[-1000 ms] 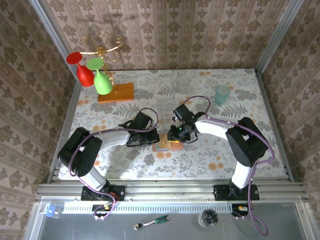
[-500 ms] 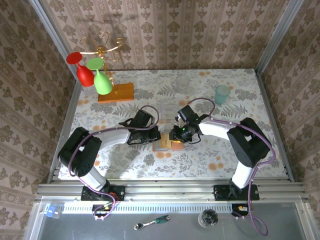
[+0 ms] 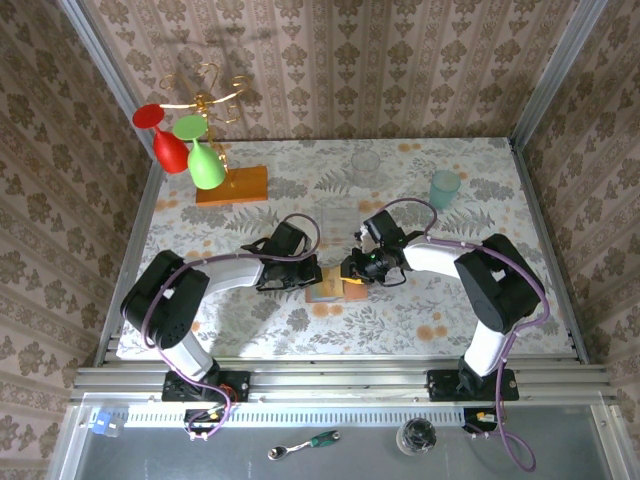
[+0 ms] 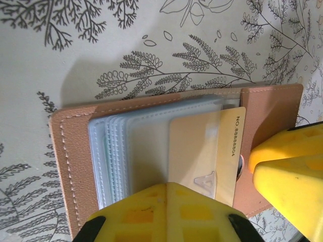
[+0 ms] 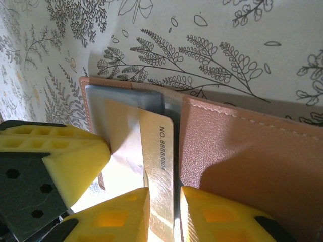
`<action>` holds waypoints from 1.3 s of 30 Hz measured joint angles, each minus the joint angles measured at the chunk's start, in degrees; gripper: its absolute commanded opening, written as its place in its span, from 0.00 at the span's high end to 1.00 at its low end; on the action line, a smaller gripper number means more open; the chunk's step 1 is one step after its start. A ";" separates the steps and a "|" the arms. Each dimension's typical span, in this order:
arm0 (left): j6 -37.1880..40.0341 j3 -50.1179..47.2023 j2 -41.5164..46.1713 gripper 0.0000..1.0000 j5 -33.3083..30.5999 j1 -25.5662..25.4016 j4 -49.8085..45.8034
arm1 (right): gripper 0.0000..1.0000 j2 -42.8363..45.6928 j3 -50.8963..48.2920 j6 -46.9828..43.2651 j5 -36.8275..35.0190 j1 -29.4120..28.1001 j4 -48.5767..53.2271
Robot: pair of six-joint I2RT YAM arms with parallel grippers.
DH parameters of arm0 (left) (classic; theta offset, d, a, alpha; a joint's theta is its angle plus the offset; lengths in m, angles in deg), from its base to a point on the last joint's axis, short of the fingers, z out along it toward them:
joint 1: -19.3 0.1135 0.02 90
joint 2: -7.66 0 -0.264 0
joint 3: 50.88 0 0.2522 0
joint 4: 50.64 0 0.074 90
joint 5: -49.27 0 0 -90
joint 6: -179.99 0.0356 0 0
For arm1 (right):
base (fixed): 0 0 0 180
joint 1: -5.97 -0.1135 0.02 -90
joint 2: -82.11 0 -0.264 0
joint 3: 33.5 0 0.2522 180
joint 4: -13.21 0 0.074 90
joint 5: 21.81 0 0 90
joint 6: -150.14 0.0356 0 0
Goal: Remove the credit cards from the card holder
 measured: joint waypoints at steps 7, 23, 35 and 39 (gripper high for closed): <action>0.00 0.09 -0.15 1.00 0.15 0.00 0.07 | 0.77 -2.03 -0.63 0.26 2.19 0.26 -2.12; 0.00 0.09 -0.15 1.00 0.17 0.00 0.04 | 0.88 -3.10 -2.51 2.58 5.75 0.63 -7.61; 0.00 0.09 -0.15 1.00 0.15 0.00 0.04 | 0.92 -0.37 -4.33 2.03 6.36 3.10 -7.06; 0.00 0.09 -0.15 1.00 0.15 0.00 0.04 | 0.93 2.05 -4.63 0.70 5.97 4.70 -4.70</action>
